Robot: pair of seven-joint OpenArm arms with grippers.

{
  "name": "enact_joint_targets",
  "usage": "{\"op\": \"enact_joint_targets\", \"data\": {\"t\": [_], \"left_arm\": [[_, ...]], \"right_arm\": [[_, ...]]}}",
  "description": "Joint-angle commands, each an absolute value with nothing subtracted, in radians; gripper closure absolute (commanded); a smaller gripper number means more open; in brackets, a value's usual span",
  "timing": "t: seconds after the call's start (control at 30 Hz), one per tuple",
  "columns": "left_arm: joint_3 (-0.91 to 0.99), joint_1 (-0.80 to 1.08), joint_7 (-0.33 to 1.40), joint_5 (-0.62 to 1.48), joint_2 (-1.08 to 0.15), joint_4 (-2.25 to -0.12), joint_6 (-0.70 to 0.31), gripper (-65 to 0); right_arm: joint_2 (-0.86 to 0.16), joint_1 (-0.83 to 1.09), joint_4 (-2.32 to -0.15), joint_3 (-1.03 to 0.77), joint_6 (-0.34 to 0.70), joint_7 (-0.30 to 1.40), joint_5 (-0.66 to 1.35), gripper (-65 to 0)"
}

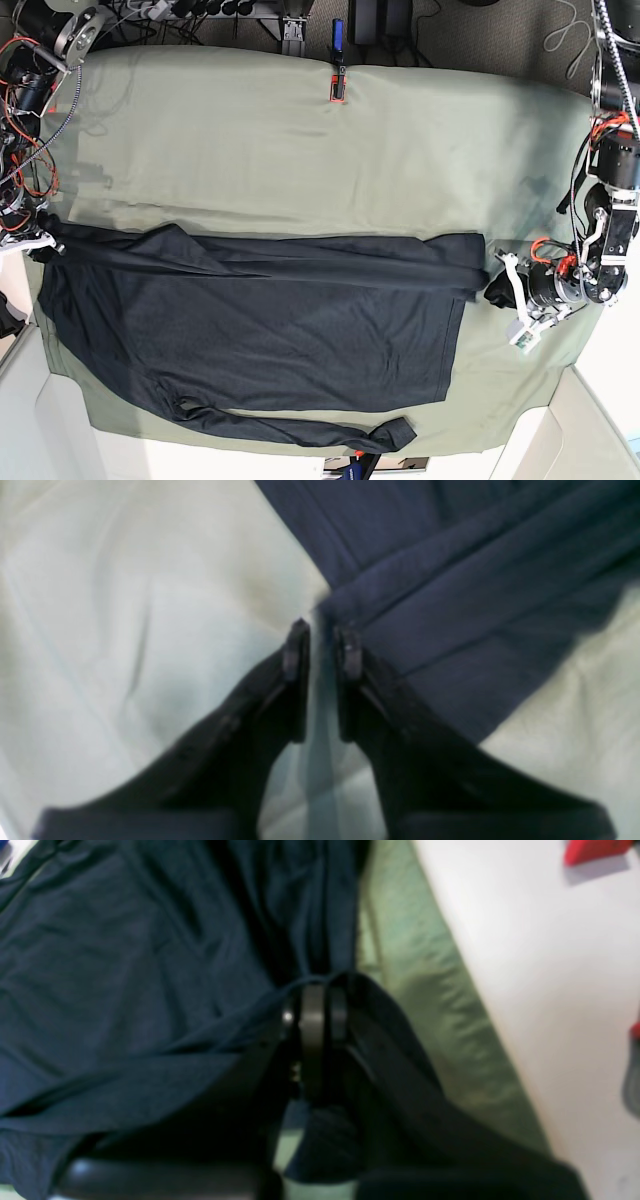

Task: Fold the T-shirt properly
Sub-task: 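Open both grippers and release the folded edge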

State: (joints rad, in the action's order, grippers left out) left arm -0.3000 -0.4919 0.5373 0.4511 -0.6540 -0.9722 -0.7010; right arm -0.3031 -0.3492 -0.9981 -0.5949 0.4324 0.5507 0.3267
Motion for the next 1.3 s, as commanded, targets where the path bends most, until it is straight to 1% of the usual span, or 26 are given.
{"op": "enact_joint_targets", "data": {"t": [0.0, 0.03, 0.07, 0.1, 0.17, 0.2, 0.23, 0.33, 0.37, 0.4, 0.47, 0.53, 0.6, 0.67, 0.87, 0.97, 1.1, 1.27], "left_arm": [[-0.291, -0.53, 0.512, 0.459, -0.667, -0.973, -0.698, -13.9], [-0.291, -0.536, 0.512, 0.459, -0.663, -0.963, -0.698, -14.0], [-0.291, -0.541, 0.513, 0.459, -0.659, -0.955, -0.698, -15.8], [-0.291, -0.546, 0.513, 0.459, -0.656, -0.947, -0.698, -19.8], [-0.291, -0.546, 0.52, 0.479, -0.657, -0.942, -0.698, -32.4], [-0.29, -0.546, 0.541, 0.498, -0.657, -0.941, -0.698, -37.1], [-0.29, -0.548, 0.585, 0.526, -0.657, -0.942, -0.698, -38.1], [-0.287, -0.551, 0.754, 0.715, -0.669, -0.943, -0.698, -38.0], [-0.287, -0.551, 0.805, 0.815, -0.68, -0.948, -0.698, -38.0], [-0.287, -0.55, 0.849, 0.92, -0.694, -0.957, -0.698, -38.0], [-0.283, -0.545, 0.933, 1.045, -0.719, -0.978, -0.698, -38.0], [-0.278, -0.532, 0.995, 1.089, -0.744, -0.998, -0.698, -38.0], [-0.278, -0.506, 0.999, 1.118, -0.776, -1.015, -0.698, -38.0], [-0.278, -0.479, 0.999, 1.126, -0.797, -1.023, -0.698, -38.0], [-0.274, -0.403, 1.004, 1.142, -0.8, -1.079, -0.698, -38.0], [-0.274, -0.341, 1.008, 1.142, -0.8, -1.132, -0.698, -38.0], [-0.25, -0.267, 1.011, 1.144, -0.785, -1.203, -0.698, -38.0], [-0.115, -0.17, 1.011, 1.144, -0.737, -1.289, -0.698, -38.0]], "right_arm": [[-0.322, -0.376, -1.012, -0.587, 0.434, 0.527, 0.327, 0.0], [-0.321, -0.376, -1.012, -0.579, 0.434, 0.527, 0.323, 0.0], [-0.322, -0.376, -1.012, -0.571, 0.434, 0.527, 0.321, 0.0], [-0.321, -0.376, -1.012, -0.563, 0.434, 0.527, 0.321, 0.0], [-0.321, -0.376, -1.012, -0.546, 0.434, 0.527, 0.321, 0.0], [-0.321, -0.376, -1.012, -0.538, 0.433, 0.527, 0.321, 0.0], [-0.321, -0.376, -1.012, -0.528, 0.433, 0.527, 0.322, -3.4], [-0.321, -0.373, -1.012, -0.505, 0.431, 0.528, 0.341, -25.5], [-0.321, -0.373, -1.012, -0.503, 0.431, 0.53, 0.345, -30.3], [-0.322, -0.374, -1.014, -0.503, 0.431, 0.539, 0.354, -32.3], [-0.325, -0.369, -1.027, -0.505, 0.432, 0.572, 0.387, -32.3], [-0.329, -0.355, -1.061, -0.51, 0.435, 0.619, 0.419, -32.3], [-0.33, -0.323, -1.121, -0.526, 0.434, 0.654, 0.447, -32.3], [-0.329, -0.282, -1.194, -0.556, 0.433, 0.655, 0.462, -32.3], [-0.334, -0.204, -1.348, -0.677, 0.433, 0.665, 0.479, -32.3], [-0.335, -0.168, -1.356, -0.699, 0.426, 0.698, 0.496, -32.3], [-0.315, -0.123, -1.345, -0.699, 0.419, 0.695, 0.524, -32.3], [-0.273, -0.119, -1.322, -0.698, 0.418, 0.669, 0.525, -32.3]]}}
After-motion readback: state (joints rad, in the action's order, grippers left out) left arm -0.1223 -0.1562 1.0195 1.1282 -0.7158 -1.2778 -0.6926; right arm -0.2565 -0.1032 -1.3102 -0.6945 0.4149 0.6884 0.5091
